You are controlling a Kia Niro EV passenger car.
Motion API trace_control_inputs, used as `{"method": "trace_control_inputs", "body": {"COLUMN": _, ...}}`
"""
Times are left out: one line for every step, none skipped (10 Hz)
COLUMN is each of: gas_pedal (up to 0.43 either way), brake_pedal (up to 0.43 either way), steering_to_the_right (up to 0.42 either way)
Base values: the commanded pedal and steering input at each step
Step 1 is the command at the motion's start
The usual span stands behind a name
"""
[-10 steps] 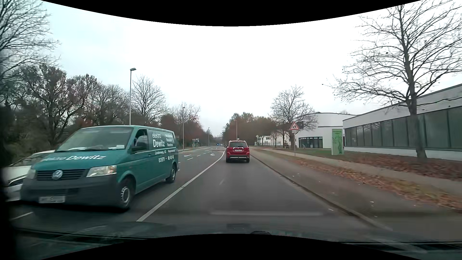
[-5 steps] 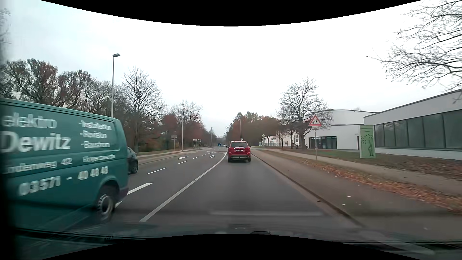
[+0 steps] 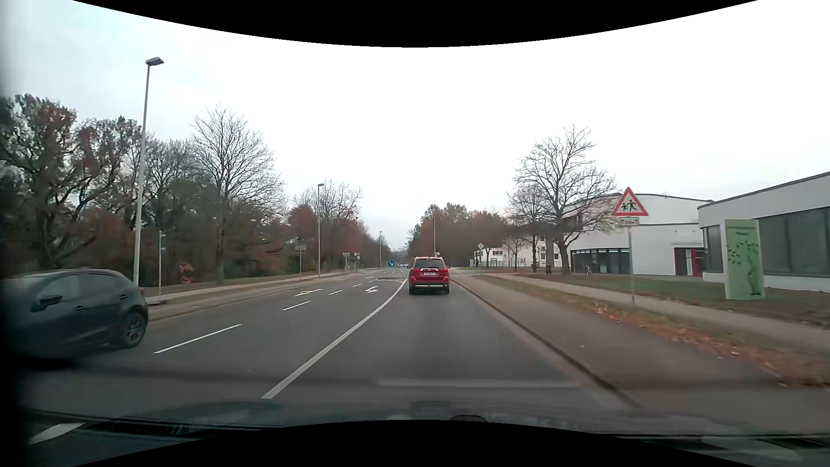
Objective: Follow the waypoints while adhering to traffic rules and regulations
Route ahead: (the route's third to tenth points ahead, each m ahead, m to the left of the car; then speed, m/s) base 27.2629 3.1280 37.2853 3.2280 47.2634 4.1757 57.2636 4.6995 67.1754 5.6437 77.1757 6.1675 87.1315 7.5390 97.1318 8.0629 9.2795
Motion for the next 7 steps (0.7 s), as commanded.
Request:
{"method": "trace_control_inputs", "body": {"gas_pedal": 0.228, "brake_pedal": 0.0, "steering_to_the_right": -0.006}}
{"method": "trace_control_inputs", "body": {"gas_pedal": 0.22, "brake_pedal": 0.0, "steering_to_the_right": -0.005}}
{"method": "trace_control_inputs", "body": {"gas_pedal": 0.209, "brake_pedal": 0.0, "steering_to_the_right": -0.006}}
{"method": "trace_control_inputs", "body": {"gas_pedal": 0.209, "brake_pedal": 0.0, "steering_to_the_right": -0.006}}
{"method": "trace_control_inputs", "body": {"gas_pedal": 0.209, "brake_pedal": 0.0, "steering_to_the_right": -0.006}}
{"method": "trace_control_inputs", "body": {"gas_pedal": 0.197, "brake_pedal": 0.0, "steering_to_the_right": -0.006}}
{"method": "trace_control_inputs", "body": {"gas_pedal": 0.197, "brake_pedal": 0.0, "steering_to_the_right": -0.006}}
